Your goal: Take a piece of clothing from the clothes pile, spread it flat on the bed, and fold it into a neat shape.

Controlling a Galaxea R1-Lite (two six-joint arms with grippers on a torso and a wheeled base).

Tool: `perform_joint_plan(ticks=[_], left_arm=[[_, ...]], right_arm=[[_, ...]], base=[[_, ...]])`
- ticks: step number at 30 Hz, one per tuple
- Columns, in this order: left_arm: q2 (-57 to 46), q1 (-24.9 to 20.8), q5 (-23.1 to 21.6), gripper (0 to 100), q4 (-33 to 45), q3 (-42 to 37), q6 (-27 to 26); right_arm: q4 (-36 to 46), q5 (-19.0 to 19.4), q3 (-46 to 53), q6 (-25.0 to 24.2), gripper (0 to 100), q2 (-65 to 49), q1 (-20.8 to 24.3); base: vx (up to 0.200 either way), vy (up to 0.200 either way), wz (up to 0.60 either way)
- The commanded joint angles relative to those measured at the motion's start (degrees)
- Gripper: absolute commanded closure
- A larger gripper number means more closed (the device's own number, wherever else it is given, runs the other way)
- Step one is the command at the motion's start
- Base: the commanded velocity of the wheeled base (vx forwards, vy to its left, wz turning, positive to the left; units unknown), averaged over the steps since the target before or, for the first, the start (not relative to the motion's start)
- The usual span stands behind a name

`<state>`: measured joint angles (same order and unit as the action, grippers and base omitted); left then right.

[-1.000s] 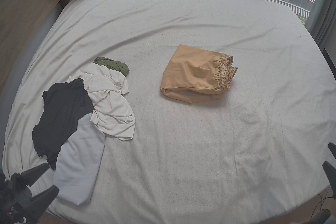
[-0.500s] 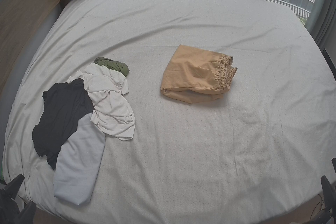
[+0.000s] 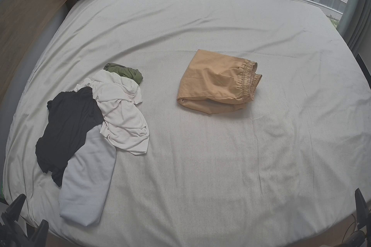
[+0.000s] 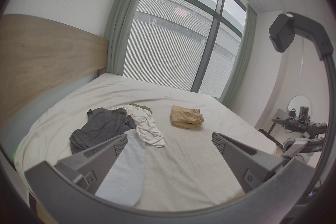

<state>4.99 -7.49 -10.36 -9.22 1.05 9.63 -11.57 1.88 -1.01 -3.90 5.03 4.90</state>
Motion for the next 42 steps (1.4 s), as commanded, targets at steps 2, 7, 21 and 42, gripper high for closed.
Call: perform_joint_plan(ticks=[2, 7, 21, 42], left_arm=[[0.2, 1.6, 3.6, 0, 3.5, -1.0, -0.9], [-0.2, 5.0, 10.7, 0, 5.6, -1.0, -3.0], [-4.9, 7.6, 9.5, 0, 9.2, -1.0, -9.5], [-4.9, 7.6, 10.1, 0, 9.0, -1.0, -8.8]], right_arm=[[0.6, -3.0, 1.0, -0.1, 0, 0.4, 0.0], [2.8, -4.7, 1.0, 0.1, 0, 0.4, -0.9], [11.8, -1.8, 1.0, 3.6, 0, -3.9, -5.2], [11.7, -0.6, 1.0, 4.1, 0, -4.0, -5.3]], base=[[0.000, 0.000, 0.00], [0.000, 0.000, 0.00], [0.000, 0.000, 0.00], [0.000, 0.000, 0.00]])
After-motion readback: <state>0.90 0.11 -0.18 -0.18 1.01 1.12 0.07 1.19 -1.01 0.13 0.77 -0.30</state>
